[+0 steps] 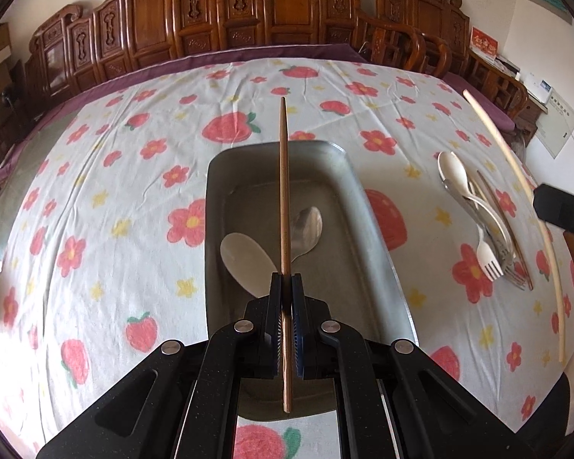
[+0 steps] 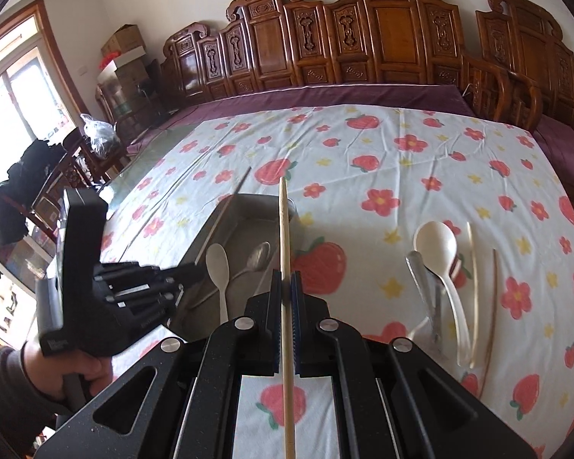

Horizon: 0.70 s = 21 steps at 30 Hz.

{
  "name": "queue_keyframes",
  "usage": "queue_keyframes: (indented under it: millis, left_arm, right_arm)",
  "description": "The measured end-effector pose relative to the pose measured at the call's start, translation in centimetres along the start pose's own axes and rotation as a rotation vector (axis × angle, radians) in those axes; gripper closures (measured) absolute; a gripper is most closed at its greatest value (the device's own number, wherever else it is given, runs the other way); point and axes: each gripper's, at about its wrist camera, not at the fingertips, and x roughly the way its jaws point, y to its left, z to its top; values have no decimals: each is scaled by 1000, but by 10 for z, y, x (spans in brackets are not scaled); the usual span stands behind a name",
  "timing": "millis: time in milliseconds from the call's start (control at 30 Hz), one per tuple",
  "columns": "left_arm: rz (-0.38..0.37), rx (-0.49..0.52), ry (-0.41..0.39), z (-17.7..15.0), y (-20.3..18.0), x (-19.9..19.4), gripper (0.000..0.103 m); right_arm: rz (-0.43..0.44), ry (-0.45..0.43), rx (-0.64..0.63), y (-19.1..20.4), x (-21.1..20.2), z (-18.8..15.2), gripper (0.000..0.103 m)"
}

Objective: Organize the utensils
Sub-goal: 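Drop the dark chopstick into the tray with the left tool while the right tool carries the bamboo one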

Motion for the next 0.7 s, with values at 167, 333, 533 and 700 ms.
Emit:
queue_keyframes:
  millis: [167,333,533,700]
  left_arm:
    - [-8,0,12,-5,6,9,99]
    - [-29,1,26,-6,9,9,98]
    - [-24,11,-29,-7,16,-13,84]
    - [-7,20,-74,-7,27,-32,83]
  right_arm:
    - [9,5,-11,12,10,7,97]
    - [17,10,-14,24,22,14,97]
    - [39,11,-9,41,39,25,97]
    - [57,22,10,51,60,29,97]
